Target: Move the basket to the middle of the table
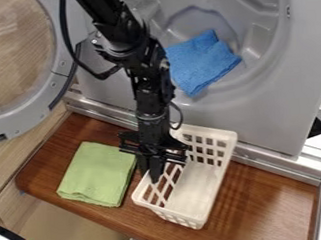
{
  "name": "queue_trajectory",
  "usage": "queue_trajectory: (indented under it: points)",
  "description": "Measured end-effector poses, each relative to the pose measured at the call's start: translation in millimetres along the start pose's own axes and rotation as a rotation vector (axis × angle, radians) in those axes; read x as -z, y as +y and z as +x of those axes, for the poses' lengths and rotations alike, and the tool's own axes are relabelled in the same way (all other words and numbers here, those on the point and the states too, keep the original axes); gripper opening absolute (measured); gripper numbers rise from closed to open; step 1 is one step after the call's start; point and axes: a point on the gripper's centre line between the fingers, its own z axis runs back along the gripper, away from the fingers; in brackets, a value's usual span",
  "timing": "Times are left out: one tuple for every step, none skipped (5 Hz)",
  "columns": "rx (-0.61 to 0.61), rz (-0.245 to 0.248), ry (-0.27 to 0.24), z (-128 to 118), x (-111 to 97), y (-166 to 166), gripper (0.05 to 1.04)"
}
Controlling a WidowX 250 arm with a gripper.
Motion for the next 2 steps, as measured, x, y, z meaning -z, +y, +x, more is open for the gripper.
queue_trajectory:
  points:
    - [-0.025, 0.007, -0.013, -2.7, 2.4, 4.8, 0.089]
    - [-0.077, 0.023, -0.046, -12.0, -0.7, 13.7, 0.089]
